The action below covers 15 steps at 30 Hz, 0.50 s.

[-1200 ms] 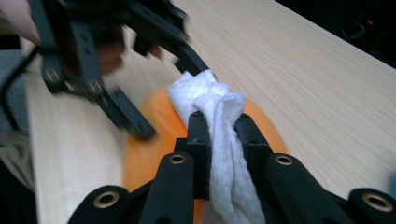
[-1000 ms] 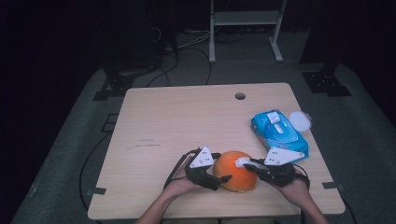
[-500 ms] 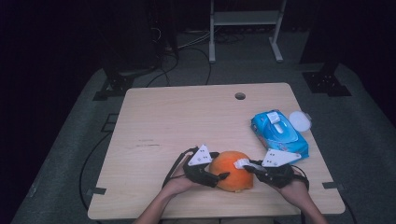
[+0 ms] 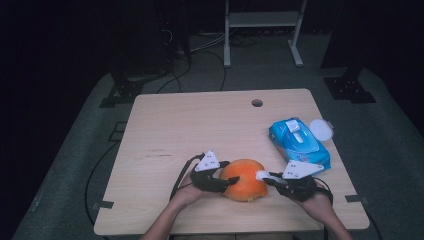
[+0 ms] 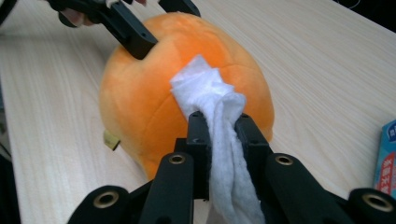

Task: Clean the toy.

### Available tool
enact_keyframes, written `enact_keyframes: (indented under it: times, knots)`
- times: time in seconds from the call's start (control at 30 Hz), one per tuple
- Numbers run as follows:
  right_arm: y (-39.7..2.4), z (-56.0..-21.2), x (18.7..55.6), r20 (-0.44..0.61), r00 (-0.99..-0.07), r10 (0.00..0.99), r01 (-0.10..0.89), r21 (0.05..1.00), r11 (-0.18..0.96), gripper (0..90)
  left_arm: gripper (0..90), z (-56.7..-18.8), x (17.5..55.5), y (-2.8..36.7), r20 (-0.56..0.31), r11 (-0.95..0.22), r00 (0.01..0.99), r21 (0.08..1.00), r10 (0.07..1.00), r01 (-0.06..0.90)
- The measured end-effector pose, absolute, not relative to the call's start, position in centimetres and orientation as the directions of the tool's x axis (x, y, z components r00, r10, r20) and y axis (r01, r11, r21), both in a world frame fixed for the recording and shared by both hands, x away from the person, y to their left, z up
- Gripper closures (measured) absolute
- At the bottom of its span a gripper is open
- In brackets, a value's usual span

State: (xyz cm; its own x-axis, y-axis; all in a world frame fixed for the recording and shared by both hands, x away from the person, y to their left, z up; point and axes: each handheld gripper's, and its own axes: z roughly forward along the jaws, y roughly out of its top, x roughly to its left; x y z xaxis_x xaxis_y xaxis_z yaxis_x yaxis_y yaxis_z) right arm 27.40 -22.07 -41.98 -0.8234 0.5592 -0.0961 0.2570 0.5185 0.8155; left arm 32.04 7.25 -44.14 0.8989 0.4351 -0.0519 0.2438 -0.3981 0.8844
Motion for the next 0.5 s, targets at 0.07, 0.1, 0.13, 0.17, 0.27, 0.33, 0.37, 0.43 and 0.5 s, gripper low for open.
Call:
enact_keyframes:
  times: [0.07, 0.1, 0.13, 0.17, 0.27, 0.33, 0.37, 0.43, 0.5]
  knots:
    - [-21.6, -41.6, 27.2, -0.102, -0.83, 0.549, 0.241, 0.822, 0.517, 77.6, 28.5, -43.8, 31.9, 6.9, -0.048, -0.388, 0.896, 0.89, 0.442, 0.239]
    - [-21.3, -41.4, 27.0, -0.11, -0.834, 0.54, 0.227, 0.824, 0.519, 77.6, 23.6, -43.6, 31.9, 6.8, -0.046, -0.381, 0.9, 0.896, 0.433, 0.229]
    - [-21.0, -41.3, 26.9, -0.116, -0.839, 0.531, 0.216, 0.825, 0.522, 77.5, 17.6, -43.5, 31.8, 6.6, -0.046, -0.38, 0.904, 0.897, 0.425, 0.224]
    - [-20.7, -41.2, 26.7, -0.12, -0.844, 0.524, 0.208, 0.826, 0.523, 77.5, 14.9, -43.3, 31.8, 6.5, -0.045, -0.384, 0.91, 0.897, 0.412, 0.218]
    - [-20.3, -41.0, 26.7, -0.115, -0.853, 0.509, 0.195, 0.835, 0.515, 77.4, 21.9, -43.5, 31.5, 6.2, -0.018, -0.401, 0.922, 0.897, 0.386, 0.185]
    - [-20.5, -41.1, 26.8, -0.114, -0.854, 0.508, 0.196, 0.834, 0.516, 77.5, 30.4, -43.6, 31.6, 6.4, -0.003, -0.414, 0.917, 0.892, 0.398, 0.183]
    - [-20.6, -41.2, 26.8, -0.109, -0.852, 0.513, 0.204, 0.832, 0.516, 77.5, 32.3, -43.6, 31.7, 6.6, -0.01, -0.415, 0.916, 0.89, 0.402, 0.191]
    - [-21.0, -41.5, 27.1, -0.105, -0.845, 0.524, 0.218, 0.827, 0.518, 77.6, 34.5, -43.6, 31.9, 7.0, -0.009, -0.42, 0.909, 0.885, 0.418, 0.202]
    - [-21.5, -42.0, 27.5, -0.111, -0.833, 0.542, 0.242, 0.807, 0.538, 77.6, 35.5, -43.7, 32.1, 7.4, -0.032, -0.406, 0.9, 0.885, 0.435, 0.228]
